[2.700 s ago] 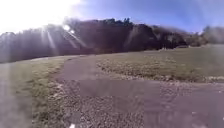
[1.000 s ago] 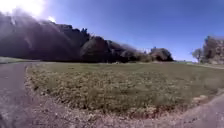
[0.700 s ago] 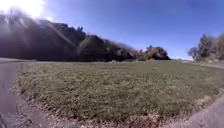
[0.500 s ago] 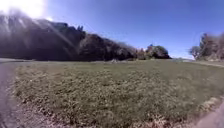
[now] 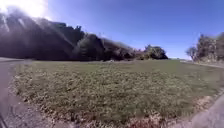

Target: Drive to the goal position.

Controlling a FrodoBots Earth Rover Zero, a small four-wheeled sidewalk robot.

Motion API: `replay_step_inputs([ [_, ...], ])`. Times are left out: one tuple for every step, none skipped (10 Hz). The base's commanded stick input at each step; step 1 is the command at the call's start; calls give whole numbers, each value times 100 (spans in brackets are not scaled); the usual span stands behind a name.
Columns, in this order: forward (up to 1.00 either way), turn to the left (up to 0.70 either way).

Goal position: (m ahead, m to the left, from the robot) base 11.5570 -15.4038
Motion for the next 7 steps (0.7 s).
replay_step_inputs([
  [-70,35],
  [-70,35],
  [-70,35],
  [-70,35],
  [-70,35],
  [-70,35],
  [-70,35],
])
